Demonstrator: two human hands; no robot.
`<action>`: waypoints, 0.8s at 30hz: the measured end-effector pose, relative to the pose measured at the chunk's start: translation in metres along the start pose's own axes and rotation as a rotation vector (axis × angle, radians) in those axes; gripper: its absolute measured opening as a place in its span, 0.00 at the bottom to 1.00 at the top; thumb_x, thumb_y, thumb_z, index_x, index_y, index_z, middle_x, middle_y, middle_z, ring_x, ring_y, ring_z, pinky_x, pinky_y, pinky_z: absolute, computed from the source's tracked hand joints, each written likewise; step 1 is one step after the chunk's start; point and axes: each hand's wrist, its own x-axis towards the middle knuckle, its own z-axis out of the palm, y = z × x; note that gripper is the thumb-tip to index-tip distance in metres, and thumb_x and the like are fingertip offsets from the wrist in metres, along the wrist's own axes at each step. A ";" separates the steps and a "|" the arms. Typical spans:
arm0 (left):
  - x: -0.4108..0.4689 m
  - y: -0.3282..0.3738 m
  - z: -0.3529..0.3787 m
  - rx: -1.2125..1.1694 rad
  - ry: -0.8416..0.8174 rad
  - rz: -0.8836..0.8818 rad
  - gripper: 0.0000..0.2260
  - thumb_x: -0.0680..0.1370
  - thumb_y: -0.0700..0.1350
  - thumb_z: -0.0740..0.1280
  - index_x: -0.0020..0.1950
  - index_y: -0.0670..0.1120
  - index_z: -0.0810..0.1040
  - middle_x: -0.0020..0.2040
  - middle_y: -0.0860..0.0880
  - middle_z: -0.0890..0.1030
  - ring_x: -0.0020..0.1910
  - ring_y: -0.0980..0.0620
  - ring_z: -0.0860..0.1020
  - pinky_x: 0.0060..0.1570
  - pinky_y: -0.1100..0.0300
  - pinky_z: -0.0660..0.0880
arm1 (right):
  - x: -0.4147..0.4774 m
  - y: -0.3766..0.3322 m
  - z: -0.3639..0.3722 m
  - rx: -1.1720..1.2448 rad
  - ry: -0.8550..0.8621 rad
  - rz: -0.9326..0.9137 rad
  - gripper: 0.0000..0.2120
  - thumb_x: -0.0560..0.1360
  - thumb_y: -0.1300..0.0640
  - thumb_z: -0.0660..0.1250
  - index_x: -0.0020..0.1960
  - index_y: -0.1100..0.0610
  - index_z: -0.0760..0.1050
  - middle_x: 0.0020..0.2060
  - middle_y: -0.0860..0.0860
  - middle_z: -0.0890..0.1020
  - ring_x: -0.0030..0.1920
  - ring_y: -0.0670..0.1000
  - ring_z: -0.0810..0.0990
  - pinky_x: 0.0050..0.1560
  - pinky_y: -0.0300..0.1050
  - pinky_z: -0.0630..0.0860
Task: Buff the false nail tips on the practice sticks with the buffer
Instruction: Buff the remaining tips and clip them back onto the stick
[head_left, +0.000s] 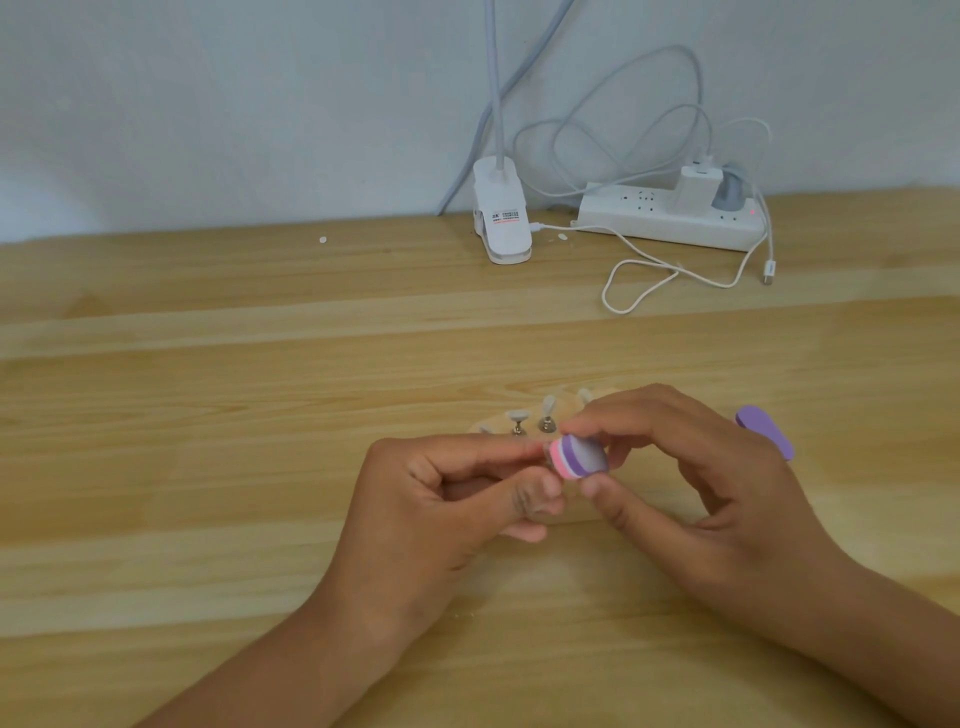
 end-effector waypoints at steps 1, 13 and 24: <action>0.000 0.000 0.000 -0.006 0.003 -0.002 0.11 0.68 0.40 0.74 0.49 0.45 0.86 0.39 0.41 0.86 0.39 0.45 0.85 0.35 0.60 0.80 | 0.000 -0.001 0.001 -0.006 0.001 -0.009 0.12 0.76 0.56 0.68 0.59 0.52 0.77 0.51 0.43 0.81 0.49 0.49 0.79 0.53 0.36 0.73; 0.001 0.002 0.000 -0.040 0.015 -0.050 0.07 0.67 0.41 0.75 0.44 0.42 0.86 0.37 0.40 0.85 0.38 0.45 0.85 0.36 0.61 0.80 | 0.002 0.003 -0.003 0.019 0.090 0.044 0.13 0.74 0.63 0.71 0.58 0.55 0.79 0.51 0.46 0.82 0.49 0.51 0.81 0.53 0.39 0.75; 0.001 0.006 -0.001 -0.081 -0.031 -0.102 0.08 0.69 0.43 0.73 0.46 0.43 0.86 0.40 0.41 0.86 0.40 0.45 0.85 0.36 0.61 0.80 | 0.001 -0.003 -0.003 -0.182 0.030 -0.155 0.10 0.77 0.61 0.67 0.58 0.55 0.79 0.55 0.48 0.82 0.57 0.43 0.79 0.61 0.34 0.70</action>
